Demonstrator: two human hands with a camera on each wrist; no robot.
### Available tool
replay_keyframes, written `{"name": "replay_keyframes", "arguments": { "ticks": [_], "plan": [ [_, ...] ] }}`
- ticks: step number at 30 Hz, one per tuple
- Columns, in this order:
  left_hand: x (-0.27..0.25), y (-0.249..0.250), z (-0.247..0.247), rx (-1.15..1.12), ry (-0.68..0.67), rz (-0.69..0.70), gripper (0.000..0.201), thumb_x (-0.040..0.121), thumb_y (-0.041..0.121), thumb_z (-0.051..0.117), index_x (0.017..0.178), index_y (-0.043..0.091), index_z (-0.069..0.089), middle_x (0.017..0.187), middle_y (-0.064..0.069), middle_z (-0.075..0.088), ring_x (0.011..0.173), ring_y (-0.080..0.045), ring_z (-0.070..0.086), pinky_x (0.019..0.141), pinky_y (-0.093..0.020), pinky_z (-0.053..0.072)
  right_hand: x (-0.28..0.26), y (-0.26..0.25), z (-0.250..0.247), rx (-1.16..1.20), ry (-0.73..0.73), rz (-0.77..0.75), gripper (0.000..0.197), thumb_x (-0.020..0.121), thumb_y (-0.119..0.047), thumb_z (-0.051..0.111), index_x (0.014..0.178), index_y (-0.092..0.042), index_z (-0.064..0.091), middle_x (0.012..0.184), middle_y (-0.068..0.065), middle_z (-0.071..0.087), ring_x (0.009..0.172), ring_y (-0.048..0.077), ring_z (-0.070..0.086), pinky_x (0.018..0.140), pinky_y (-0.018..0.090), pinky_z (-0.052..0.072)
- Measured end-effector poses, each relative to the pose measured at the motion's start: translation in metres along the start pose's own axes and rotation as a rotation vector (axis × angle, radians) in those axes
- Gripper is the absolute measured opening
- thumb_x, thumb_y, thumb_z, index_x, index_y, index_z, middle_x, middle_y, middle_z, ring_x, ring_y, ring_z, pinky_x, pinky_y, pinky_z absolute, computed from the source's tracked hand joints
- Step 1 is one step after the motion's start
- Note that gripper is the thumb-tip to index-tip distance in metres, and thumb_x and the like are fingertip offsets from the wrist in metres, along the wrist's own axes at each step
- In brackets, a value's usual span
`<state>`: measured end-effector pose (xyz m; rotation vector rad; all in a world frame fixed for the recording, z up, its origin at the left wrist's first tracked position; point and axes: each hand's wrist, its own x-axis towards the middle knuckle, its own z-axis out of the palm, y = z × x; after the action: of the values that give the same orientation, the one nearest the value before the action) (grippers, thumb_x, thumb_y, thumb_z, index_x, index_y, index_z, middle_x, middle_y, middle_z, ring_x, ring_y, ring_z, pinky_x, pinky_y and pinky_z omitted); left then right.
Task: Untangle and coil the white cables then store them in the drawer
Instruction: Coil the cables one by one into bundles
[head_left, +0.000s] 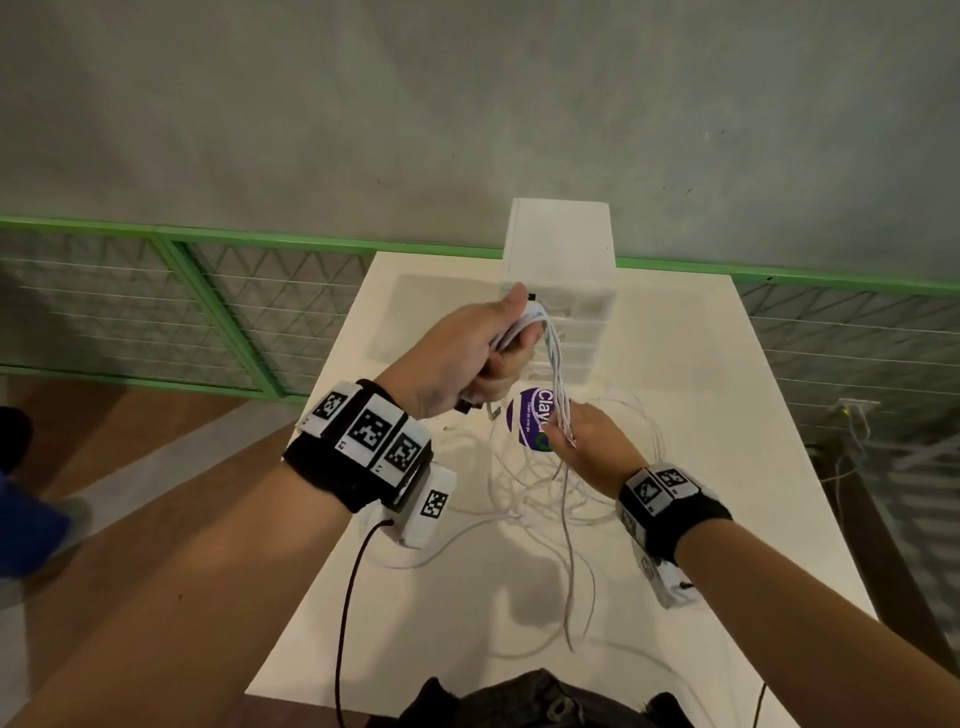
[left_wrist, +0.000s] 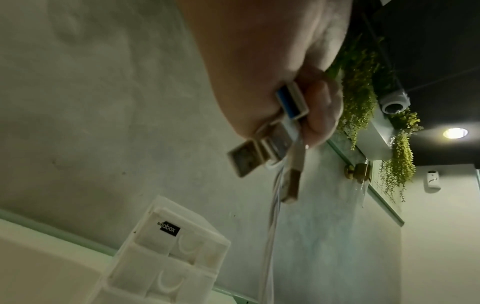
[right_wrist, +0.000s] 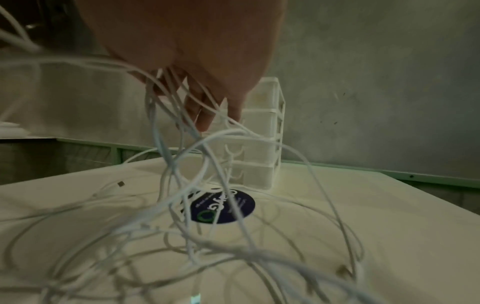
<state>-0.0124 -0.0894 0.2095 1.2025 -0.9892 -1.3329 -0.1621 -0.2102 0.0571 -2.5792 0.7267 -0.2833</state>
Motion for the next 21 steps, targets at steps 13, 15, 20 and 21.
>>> {"name": "replay_keyframes", "arguments": {
  "ticks": [13,15,20,21],
  "plan": [
    [0.002,0.022,-0.001,-0.045,0.185,0.218,0.046,0.102,0.042,0.017,0.072,0.014,0.040,0.043,0.009,0.025,0.035,-0.007,0.014,0.036,-0.015,0.018,-0.005,0.043,-0.019,-0.087,-0.230,0.277,0.074,0.087,-0.056,0.046,0.145,-0.015,0.022,0.150,0.010,0.032,0.140,0.022,0.024,0.117,0.044,0.011],
    [0.003,0.021,-0.001,0.038,0.191,0.186,0.045,0.101,0.042,0.020,0.073,0.013,0.040,0.044,0.008,0.025,0.036,-0.009,0.014,0.037,-0.018,0.017,-0.001,0.032,-0.035,0.044,-0.115,0.246,0.090,0.078,-0.059,0.058,0.147,-0.020,0.016,0.152,0.006,0.029,0.140,0.020,0.024,0.118,0.044,0.012],
    [0.007,0.016,0.013,0.120,0.094,0.110,0.044,0.101,0.042,0.022,0.074,0.013,0.041,0.045,0.007,0.025,0.036,-0.010,0.015,0.037,-0.019,0.014,0.023,-0.029,-0.069,0.570,0.206,0.023,0.065,0.081,-0.036,0.067,0.136,-0.027,0.033,0.124,-0.005,0.055,0.113,0.008,0.054,0.096,0.027,0.041],
    [0.008,0.016,0.017,0.110,0.086,0.114,0.044,0.101,0.041,0.022,0.074,0.013,0.041,0.045,0.007,0.024,0.036,-0.010,0.015,0.037,-0.018,0.015,0.028,-0.038,-0.068,0.621,0.210,0.011,0.049,0.086,-0.029,0.063,0.128,-0.028,0.039,0.107,0.000,0.062,0.096,0.011,0.061,0.086,0.029,0.048]
  ]
}}
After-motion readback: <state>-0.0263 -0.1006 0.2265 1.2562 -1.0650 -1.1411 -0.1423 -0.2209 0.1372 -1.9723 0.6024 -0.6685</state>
